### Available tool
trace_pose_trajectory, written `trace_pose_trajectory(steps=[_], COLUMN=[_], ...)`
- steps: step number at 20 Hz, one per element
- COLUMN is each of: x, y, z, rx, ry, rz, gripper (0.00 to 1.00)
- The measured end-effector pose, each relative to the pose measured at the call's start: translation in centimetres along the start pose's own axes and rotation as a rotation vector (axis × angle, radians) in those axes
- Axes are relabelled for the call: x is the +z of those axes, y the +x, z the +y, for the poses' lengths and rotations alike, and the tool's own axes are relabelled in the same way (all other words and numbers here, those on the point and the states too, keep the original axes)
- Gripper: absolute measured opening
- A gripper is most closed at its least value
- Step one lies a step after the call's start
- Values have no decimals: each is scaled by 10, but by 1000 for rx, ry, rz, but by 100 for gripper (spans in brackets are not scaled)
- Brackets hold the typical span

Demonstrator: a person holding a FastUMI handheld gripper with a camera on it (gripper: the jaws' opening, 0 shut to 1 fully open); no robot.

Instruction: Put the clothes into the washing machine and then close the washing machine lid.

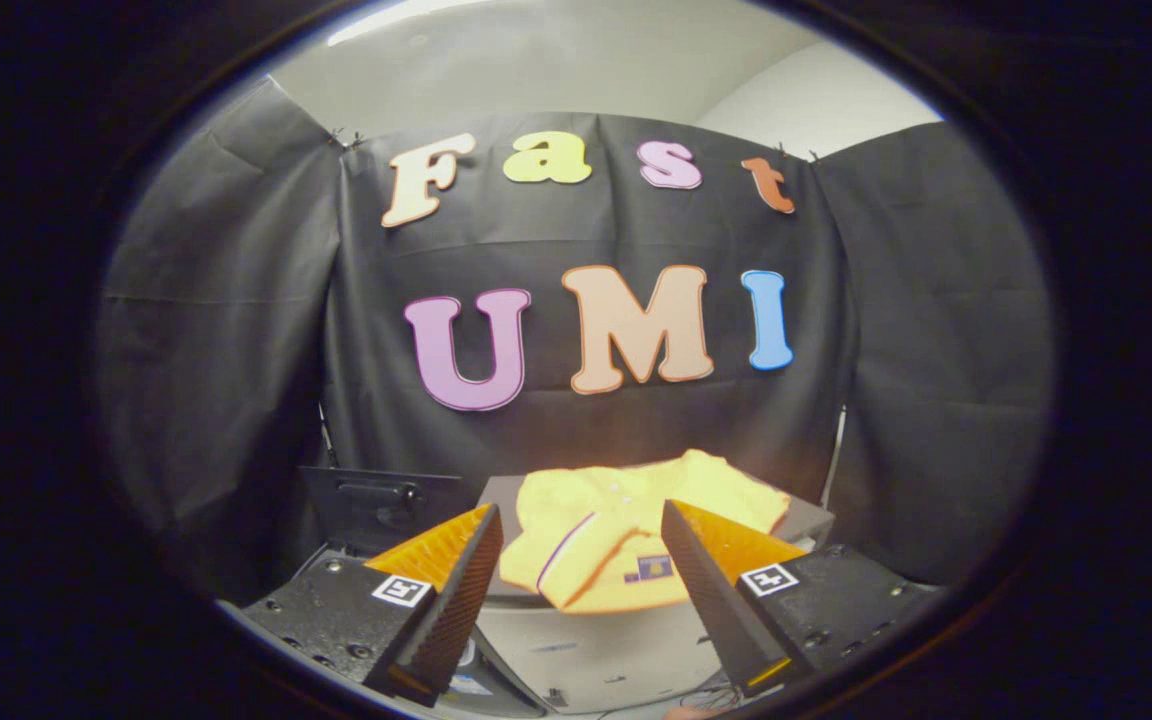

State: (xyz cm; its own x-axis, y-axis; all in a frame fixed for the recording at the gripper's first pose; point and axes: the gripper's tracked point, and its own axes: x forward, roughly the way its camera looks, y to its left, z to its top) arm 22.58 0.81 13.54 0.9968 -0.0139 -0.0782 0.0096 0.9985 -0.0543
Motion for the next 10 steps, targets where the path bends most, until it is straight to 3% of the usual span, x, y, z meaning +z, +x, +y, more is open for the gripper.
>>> trace_pose_trajectory(steps=[5,10], x=[3,-52], y=[81,140], z=[-6,-45], rx=[18,-133], ry=[42,56], rz=[49,241], gripper=[97,97])
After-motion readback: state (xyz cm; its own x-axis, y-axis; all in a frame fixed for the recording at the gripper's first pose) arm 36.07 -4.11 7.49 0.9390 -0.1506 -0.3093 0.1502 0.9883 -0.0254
